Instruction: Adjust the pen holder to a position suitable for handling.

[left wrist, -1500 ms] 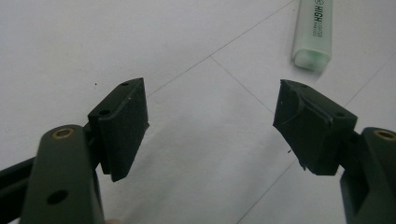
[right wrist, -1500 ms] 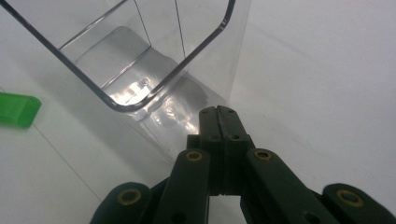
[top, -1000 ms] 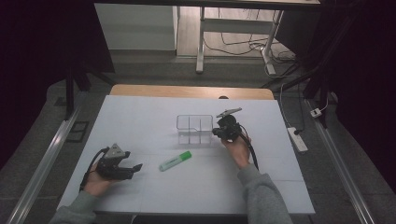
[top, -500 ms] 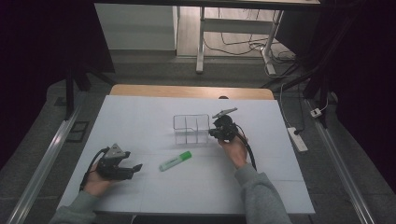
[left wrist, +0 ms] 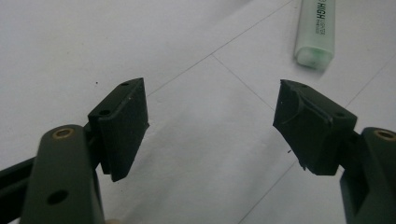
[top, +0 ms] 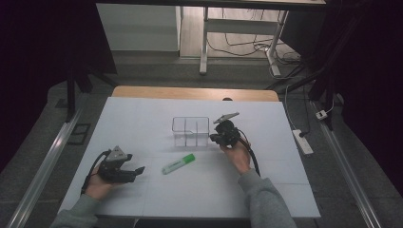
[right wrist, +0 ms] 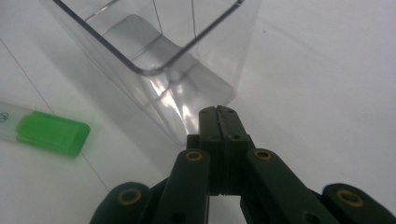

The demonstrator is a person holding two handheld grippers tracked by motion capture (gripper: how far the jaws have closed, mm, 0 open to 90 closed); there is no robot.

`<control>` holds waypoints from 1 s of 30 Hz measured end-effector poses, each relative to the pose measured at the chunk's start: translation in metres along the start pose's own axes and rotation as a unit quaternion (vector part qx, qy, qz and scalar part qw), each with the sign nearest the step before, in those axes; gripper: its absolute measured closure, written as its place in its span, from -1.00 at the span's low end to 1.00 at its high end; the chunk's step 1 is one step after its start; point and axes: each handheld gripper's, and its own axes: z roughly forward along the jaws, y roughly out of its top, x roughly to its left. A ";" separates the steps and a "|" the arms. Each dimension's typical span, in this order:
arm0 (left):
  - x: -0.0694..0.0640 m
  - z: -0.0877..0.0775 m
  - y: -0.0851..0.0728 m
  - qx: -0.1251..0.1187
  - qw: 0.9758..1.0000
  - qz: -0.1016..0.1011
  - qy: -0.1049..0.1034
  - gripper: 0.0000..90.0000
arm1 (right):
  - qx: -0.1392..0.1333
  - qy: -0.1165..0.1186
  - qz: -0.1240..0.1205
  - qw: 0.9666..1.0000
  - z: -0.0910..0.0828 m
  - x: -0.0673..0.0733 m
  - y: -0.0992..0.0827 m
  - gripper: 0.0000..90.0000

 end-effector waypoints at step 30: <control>0.000 0.001 0.001 0.000 1.000 -0.003 0.000 -0.42 | -0.056 -0.004 0.025 0.998 -0.102 -0.011 -0.120 0.15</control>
